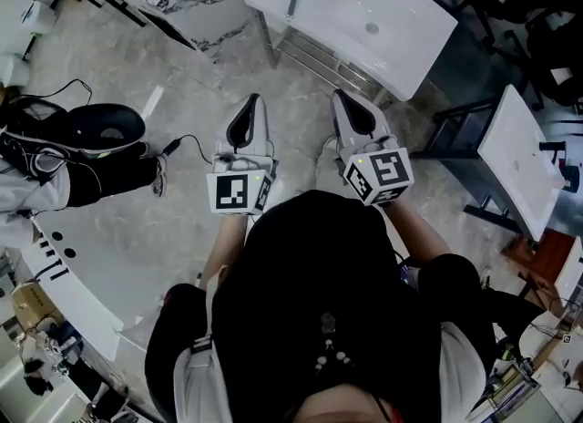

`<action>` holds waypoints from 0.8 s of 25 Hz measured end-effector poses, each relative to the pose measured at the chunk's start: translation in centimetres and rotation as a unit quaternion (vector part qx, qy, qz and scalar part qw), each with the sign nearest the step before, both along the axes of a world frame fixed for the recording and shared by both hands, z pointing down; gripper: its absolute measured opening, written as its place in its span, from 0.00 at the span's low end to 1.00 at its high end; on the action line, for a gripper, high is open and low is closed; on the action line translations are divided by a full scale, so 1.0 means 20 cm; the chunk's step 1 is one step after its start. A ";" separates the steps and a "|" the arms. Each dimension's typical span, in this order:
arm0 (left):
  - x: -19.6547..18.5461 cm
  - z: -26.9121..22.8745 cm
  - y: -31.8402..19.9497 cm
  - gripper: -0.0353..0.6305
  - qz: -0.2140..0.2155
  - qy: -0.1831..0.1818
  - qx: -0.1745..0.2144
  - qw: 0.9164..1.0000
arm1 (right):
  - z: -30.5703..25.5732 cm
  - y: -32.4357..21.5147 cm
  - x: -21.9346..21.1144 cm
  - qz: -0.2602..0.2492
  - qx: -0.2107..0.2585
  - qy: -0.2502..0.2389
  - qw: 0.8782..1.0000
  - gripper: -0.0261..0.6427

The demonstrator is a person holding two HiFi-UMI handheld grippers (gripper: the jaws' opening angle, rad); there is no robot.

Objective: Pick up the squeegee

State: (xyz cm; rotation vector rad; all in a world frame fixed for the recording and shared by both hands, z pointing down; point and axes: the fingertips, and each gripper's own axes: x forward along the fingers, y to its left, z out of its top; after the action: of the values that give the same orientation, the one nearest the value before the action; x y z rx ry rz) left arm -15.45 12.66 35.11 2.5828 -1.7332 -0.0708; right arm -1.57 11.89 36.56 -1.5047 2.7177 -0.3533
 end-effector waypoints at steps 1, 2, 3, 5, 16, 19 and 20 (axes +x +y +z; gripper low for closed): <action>0.00 0.00 -0.04 0.06 -0.004 0.001 -0.002 1.000 | 0.00 -0.04 0.00 -0.003 0.000 0.000 1.000 0.04; 0.01 0.00 -0.08 0.06 -0.008 0.003 -0.003 1.000 | 0.00 -0.08 0.01 -0.006 0.000 0.000 1.000 0.04; 0.02 0.00 -0.12 0.06 -0.011 0.005 -0.004 1.000 | 0.00 -0.12 0.02 -0.010 0.001 0.001 1.000 0.04; 0.04 -0.01 -0.20 0.06 -0.016 0.006 -0.003 1.000 | -0.01 -0.21 0.03 -0.017 0.002 0.002 1.000 0.04; 0.26 -0.02 -0.67 0.06 -0.043 -0.006 -0.001 0.999 | -0.01 -0.70 0.24 -0.040 0.004 -0.004 0.999 0.04; 0.31 0.02 -0.76 0.06 -0.063 -0.011 -0.011 0.998 | 0.01 -0.79 0.30 -0.045 0.005 -0.003 0.999 0.04; 0.32 0.03 -0.79 0.06 -0.066 -0.012 -0.012 0.998 | 0.01 -0.82 0.32 -0.046 0.006 -0.004 0.999 0.04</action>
State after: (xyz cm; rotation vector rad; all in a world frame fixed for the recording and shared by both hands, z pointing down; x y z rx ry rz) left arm -9.00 -3.13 35.67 2.4605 -1.8989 -0.0222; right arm 4.85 -4.42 36.78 -1.3741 2.7845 -0.3425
